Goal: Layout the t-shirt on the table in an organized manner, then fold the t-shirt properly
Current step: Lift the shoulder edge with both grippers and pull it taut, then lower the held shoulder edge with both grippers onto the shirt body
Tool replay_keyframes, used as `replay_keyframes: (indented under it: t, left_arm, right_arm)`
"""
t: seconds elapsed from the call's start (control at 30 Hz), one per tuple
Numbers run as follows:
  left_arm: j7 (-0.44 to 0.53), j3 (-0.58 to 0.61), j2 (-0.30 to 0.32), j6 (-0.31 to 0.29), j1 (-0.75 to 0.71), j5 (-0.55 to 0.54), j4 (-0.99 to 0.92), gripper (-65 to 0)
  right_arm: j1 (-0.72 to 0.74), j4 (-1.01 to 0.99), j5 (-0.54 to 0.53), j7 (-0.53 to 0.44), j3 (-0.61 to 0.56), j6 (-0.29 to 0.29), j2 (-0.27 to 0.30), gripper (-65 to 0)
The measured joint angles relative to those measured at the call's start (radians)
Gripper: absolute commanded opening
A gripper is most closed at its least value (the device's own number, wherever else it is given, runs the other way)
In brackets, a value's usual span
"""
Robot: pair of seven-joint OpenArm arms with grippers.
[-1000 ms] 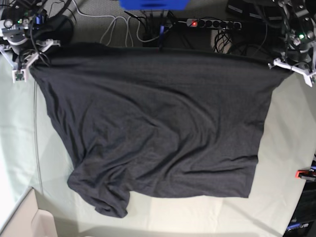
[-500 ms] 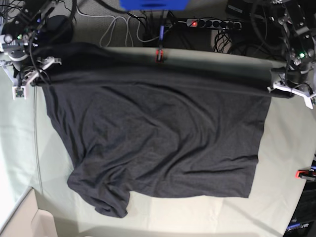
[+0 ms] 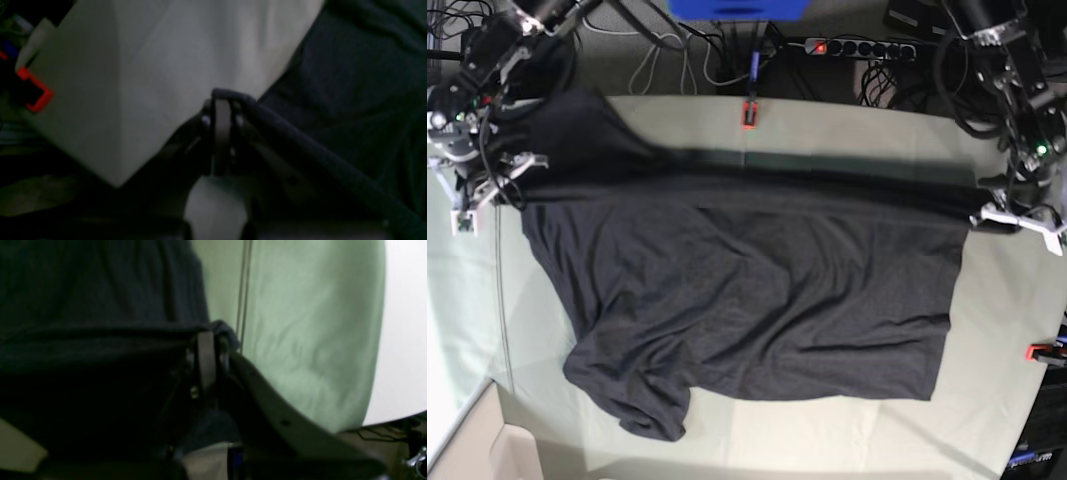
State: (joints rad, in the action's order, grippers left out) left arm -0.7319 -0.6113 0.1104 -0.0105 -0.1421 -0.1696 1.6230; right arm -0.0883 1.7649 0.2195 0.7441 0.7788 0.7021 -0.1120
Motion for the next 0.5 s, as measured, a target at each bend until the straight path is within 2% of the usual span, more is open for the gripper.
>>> replay_keyframes:
  t: [0.23, 0.5]
  left_arm:
    - [0.0, -0.001, 0.0, 0.001, 0.034, 0.001, -0.009, -64.7]
    - [0.0, -0.002, 0.0, 0.003, 0.111, 0.0, -0.13, -64.7]
  right_arm:
    - [0.075, -0.071, 0.001, 0.002, 0.0, 0.0, 0.018, -65.0]
    - [0.143, -0.196, 0.004, 0.0, 0.0, 0.0, 0.063, -65.0]
